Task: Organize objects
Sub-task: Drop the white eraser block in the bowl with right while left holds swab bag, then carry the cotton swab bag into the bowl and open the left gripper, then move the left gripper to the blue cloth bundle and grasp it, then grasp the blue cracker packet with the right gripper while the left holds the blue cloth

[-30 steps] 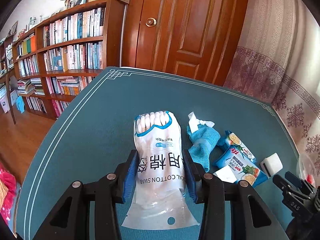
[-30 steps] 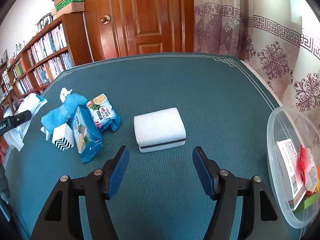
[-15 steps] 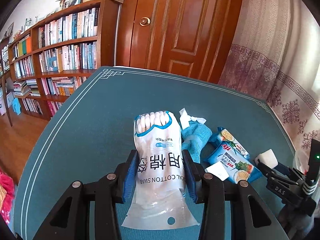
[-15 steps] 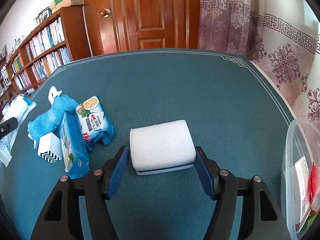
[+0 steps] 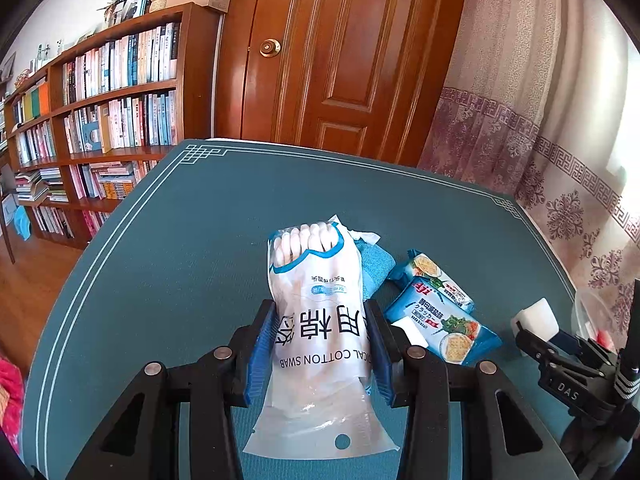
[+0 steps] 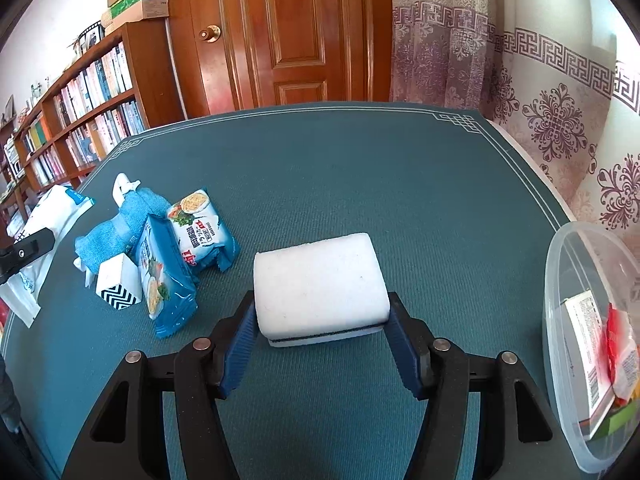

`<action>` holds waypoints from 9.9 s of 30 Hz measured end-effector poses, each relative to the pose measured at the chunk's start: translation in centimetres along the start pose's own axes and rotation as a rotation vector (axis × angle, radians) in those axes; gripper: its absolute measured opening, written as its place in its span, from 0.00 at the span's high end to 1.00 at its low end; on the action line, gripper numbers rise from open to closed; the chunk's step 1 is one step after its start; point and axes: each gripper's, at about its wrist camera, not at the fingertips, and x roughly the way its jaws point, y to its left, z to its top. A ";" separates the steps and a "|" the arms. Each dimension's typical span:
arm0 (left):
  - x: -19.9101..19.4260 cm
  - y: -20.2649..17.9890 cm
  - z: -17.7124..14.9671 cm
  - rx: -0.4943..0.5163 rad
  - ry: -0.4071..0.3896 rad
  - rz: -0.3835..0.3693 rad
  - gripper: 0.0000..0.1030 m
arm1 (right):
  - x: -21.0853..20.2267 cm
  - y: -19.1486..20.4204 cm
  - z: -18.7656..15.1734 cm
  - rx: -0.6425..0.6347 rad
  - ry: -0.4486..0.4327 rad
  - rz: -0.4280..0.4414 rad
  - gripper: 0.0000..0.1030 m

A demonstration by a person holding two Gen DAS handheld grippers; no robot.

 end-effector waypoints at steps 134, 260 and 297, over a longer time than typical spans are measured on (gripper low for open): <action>5.2 -36.1 -2.6 0.492 0.170 -0.428 0.18 | -13.2 -11.7 -13.2 0.165 -0.107 -0.023 0.34; 7.9 1.7 2.9 -0.061 0.084 -0.014 0.61 | -1.6 9.1 -0.7 -0.375 -0.108 0.026 0.34; 5.8 1.6 3.6 -0.075 0.043 -0.091 0.61 | -0.3 8.6 -1.4 -0.264 0.044 0.154 0.56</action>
